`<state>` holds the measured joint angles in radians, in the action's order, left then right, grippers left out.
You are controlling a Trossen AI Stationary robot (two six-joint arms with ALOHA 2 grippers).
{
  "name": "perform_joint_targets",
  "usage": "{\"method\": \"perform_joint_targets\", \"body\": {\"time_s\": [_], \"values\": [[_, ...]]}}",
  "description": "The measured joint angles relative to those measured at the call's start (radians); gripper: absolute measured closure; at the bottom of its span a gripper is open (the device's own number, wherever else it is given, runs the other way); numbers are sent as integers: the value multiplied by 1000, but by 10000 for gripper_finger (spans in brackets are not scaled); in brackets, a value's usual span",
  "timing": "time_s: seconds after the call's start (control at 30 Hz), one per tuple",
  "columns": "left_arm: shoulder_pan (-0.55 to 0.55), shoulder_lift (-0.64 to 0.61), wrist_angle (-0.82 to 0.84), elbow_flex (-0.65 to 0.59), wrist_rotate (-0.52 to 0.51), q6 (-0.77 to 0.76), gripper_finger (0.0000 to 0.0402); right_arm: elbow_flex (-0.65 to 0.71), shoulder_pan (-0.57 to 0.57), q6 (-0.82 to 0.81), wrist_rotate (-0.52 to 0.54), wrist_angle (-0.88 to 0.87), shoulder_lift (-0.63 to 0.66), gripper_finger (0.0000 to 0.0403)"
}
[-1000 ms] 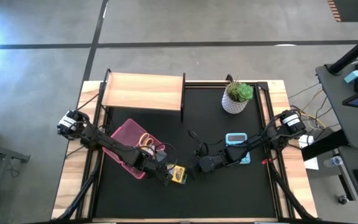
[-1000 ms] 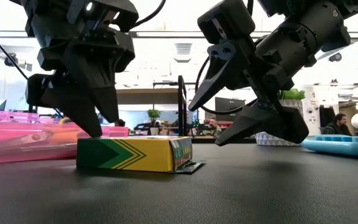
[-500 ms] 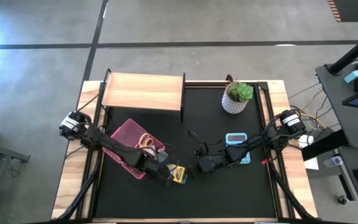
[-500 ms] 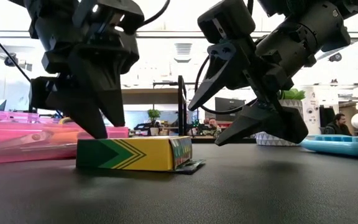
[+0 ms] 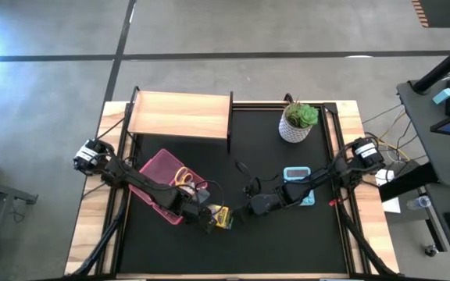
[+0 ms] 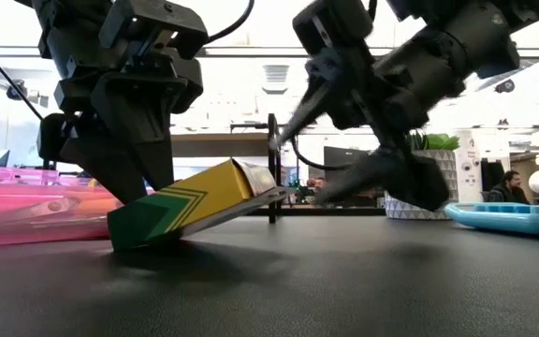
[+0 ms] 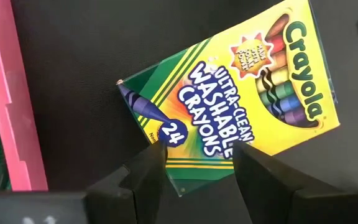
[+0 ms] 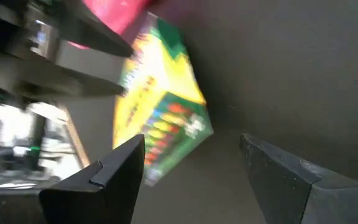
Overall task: Pack school essentials
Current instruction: Put the crayons box into the pencil box
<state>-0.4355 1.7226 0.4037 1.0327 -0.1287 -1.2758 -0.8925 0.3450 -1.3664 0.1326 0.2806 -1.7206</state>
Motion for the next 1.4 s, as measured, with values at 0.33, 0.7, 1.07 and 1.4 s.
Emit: {"method": "perform_joint_targets", "body": {"time_s": [0.33,0.7,1.07,1.4], "values": [[0,1,0,-2,1,0,231,8,-34,12,1,52,0,152],[0,2,2,-3,2,1,231,16,-34,-76,-20,309,-130,152],[0,3,5,-2,4,0,231,-7,-34,-92,-35,358,-173,190],[0,-18,9,2,7,6,231,-6,-34,-96,-54,356,-173,303]]}}
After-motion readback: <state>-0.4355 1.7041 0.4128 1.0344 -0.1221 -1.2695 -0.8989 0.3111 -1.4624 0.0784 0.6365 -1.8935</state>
